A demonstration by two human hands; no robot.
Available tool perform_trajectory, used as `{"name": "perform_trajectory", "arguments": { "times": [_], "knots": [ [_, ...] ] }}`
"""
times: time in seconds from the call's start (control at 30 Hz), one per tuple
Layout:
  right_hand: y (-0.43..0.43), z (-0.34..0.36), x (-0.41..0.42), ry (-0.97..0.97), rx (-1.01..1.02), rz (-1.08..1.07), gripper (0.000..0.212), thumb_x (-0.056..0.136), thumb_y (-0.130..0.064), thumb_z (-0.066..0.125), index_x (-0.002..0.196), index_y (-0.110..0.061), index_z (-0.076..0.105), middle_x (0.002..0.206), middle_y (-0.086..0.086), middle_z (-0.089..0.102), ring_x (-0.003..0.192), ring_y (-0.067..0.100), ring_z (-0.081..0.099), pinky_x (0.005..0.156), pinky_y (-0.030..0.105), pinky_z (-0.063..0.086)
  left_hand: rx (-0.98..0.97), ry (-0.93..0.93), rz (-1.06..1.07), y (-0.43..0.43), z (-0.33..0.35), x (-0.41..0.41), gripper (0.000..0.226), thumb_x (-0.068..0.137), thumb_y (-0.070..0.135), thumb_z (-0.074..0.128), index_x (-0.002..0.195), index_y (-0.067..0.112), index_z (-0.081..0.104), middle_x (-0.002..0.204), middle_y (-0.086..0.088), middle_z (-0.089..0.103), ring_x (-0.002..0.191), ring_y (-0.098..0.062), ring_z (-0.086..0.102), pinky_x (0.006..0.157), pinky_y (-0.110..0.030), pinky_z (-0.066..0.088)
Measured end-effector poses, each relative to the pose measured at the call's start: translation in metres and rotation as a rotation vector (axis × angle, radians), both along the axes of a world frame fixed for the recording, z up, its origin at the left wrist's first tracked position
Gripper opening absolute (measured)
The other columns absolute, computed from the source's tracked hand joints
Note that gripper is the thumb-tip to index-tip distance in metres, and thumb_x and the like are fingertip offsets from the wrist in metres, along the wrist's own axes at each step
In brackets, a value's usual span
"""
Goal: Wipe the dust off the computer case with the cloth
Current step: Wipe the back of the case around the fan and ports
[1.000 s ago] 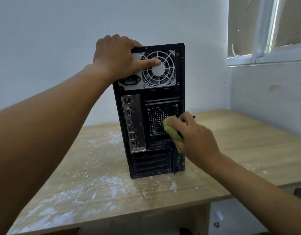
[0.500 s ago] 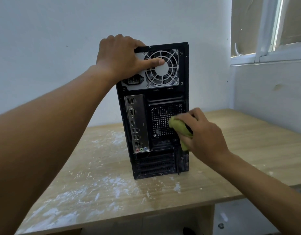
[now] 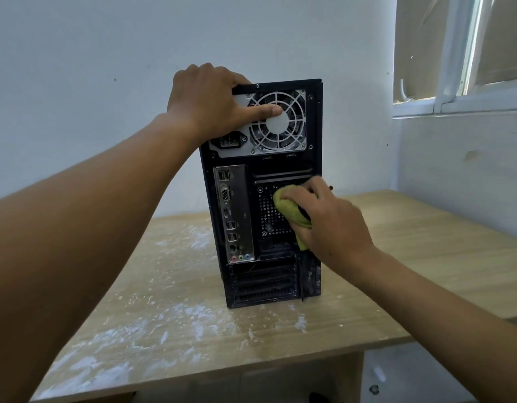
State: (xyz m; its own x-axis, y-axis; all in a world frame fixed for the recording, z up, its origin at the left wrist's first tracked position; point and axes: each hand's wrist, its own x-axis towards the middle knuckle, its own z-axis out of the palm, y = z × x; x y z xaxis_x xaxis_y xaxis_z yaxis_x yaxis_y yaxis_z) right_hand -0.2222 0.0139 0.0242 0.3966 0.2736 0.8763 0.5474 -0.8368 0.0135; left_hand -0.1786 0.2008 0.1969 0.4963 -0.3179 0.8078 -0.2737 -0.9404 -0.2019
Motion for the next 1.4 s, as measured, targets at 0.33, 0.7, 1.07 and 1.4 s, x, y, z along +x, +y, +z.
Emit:
{"name": "perform_trajectory", "arguments": {
  "times": [0.33, 0.7, 1.07, 1.4],
  "knots": [
    [-0.011, -0.050, 0.002, 0.072, -0.173, 0.002, 0.043, 0.067, -0.021, 0.086, 0.103, -0.022, 0.062, 0.094, 0.003, 0.056, 0.045, 0.017, 0.048, 0.035, 0.020, 0.027, 0.010, -0.009, 0.003, 0.000, 0.000, 0.001, 0.099, 0.063, 0.096, 0.037, 0.129, 0.026, 0.063, 0.122, -0.005, 0.068, 0.112, -0.031, 0.061, 0.083, -0.035, 0.040],
    [-0.005, 0.004, 0.001, 0.001, -0.026, -0.005, 0.031, 0.078, -0.022, 0.078, 0.106, -0.021, 0.066, 0.096, 0.005, 0.055, 0.050, 0.022, 0.054, 0.043, 0.022, 0.037, 0.005, -0.014, -0.001, 0.000, -0.001, 0.001, 0.100, 0.059, 0.096, 0.031, 0.126, 0.029, 0.065, 0.117, -0.003, 0.070, 0.108, -0.031, 0.062, 0.081, -0.035, 0.039],
    [0.014, 0.023, 0.005, 0.018, 0.101, 0.021, 0.031, 0.082, -0.025, 0.073, 0.111, -0.027, 0.061, 0.101, 0.000, 0.054, 0.059, 0.025, 0.055, 0.048, 0.029, 0.046, 0.008, 0.002, 0.005, -0.001, -0.001, -0.003, 0.097, 0.061, 0.094, 0.033, 0.126, 0.030, 0.064, 0.114, -0.006, 0.071, 0.108, -0.032, 0.061, 0.079, -0.034, 0.038],
    [0.005, -0.045, 0.001, 0.066, -0.196, 0.022, 0.039, 0.070, -0.023, 0.084, 0.101, -0.024, 0.060, 0.091, 0.004, 0.055, 0.044, 0.015, 0.045, 0.031, 0.023, 0.034, -0.010, 0.042, 0.012, -0.003, -0.001, -0.007, 0.097, 0.061, 0.093, 0.034, 0.128, 0.030, 0.063, 0.120, -0.005, 0.069, 0.112, -0.031, 0.060, 0.084, -0.035, 0.039]
  ]
}}
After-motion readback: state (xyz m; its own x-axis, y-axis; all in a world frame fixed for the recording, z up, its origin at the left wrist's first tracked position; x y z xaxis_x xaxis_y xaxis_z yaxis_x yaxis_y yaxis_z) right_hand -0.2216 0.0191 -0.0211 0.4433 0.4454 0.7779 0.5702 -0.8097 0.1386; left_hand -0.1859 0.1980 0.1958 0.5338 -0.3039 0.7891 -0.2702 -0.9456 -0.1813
